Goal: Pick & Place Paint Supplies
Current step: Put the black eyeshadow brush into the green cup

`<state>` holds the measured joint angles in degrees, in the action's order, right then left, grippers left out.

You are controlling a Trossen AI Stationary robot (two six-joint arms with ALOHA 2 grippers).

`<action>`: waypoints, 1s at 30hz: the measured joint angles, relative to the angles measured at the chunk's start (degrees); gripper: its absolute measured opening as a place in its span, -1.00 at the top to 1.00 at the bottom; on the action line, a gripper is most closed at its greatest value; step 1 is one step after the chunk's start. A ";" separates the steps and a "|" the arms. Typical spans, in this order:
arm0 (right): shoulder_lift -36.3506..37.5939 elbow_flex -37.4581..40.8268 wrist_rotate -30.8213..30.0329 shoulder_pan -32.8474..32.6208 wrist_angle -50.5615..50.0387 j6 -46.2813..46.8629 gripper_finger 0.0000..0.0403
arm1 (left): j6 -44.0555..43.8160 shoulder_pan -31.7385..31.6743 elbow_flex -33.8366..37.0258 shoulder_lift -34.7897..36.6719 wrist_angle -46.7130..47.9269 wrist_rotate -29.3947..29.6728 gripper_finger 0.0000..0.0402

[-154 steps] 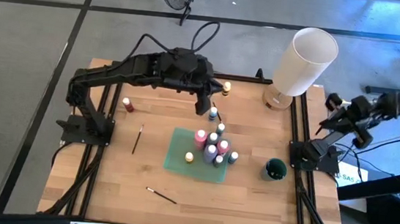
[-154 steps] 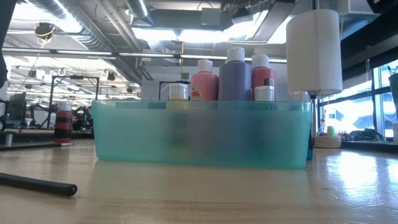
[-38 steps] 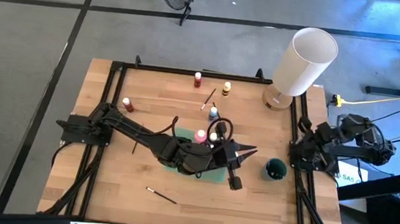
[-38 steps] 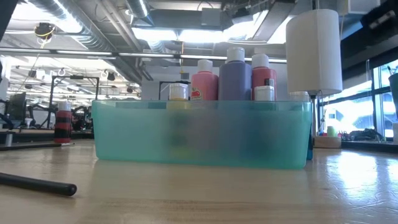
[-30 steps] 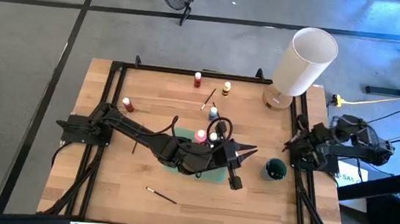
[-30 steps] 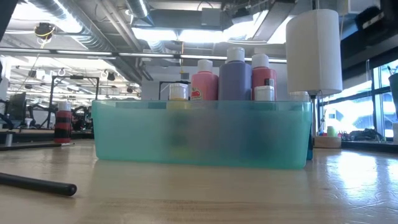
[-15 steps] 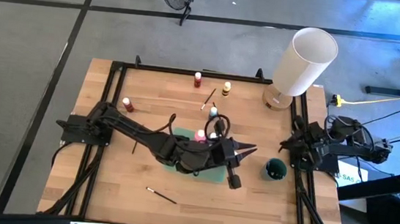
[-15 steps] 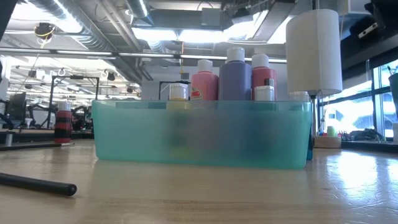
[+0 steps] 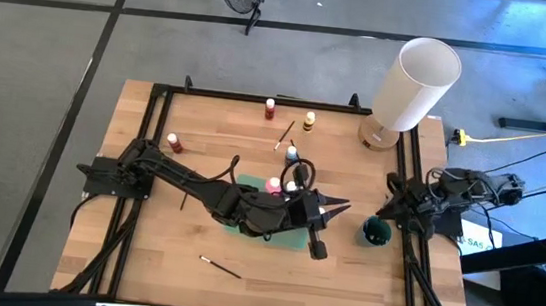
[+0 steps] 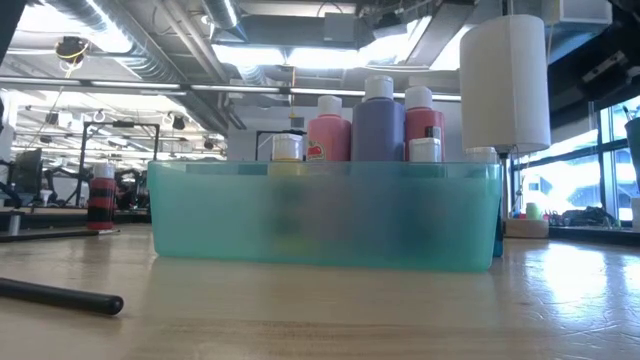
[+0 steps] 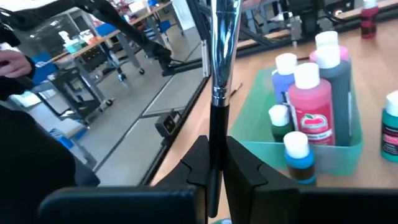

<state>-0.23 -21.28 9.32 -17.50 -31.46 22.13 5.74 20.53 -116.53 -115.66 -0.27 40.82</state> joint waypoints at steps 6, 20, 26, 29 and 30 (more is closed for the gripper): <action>0.00 4.97 -6.10 -6.39 7.95 1.07 0.88 | -0.08 0.00 0.00 0.00 0.98 0.00 0.85; -0.02 7.98 -24.02 -22.29 6.34 -0.85 0.88 | -0.51 0.00 0.00 0.00 1.94 -2.24 0.85; -0.02 7.98 -32.76 -27.41 4.81 -0.30 0.88 | -0.92 0.00 0.00 0.00 2.27 -3.43 0.85; -0.02 7.98 -35.07 -29.34 4.81 -0.21 0.88 | -2.35 0.00 0.00 0.00 3.20 -3.43 0.85; -0.02 7.98 -35.86 -29.94 4.74 0.00 0.88 | -2.52 0.00 0.00 0.00 3.52 -3.43 0.85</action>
<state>-0.25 -13.30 -26.54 -47.44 -26.72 22.13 3.22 20.53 -116.53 -115.66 3.24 37.39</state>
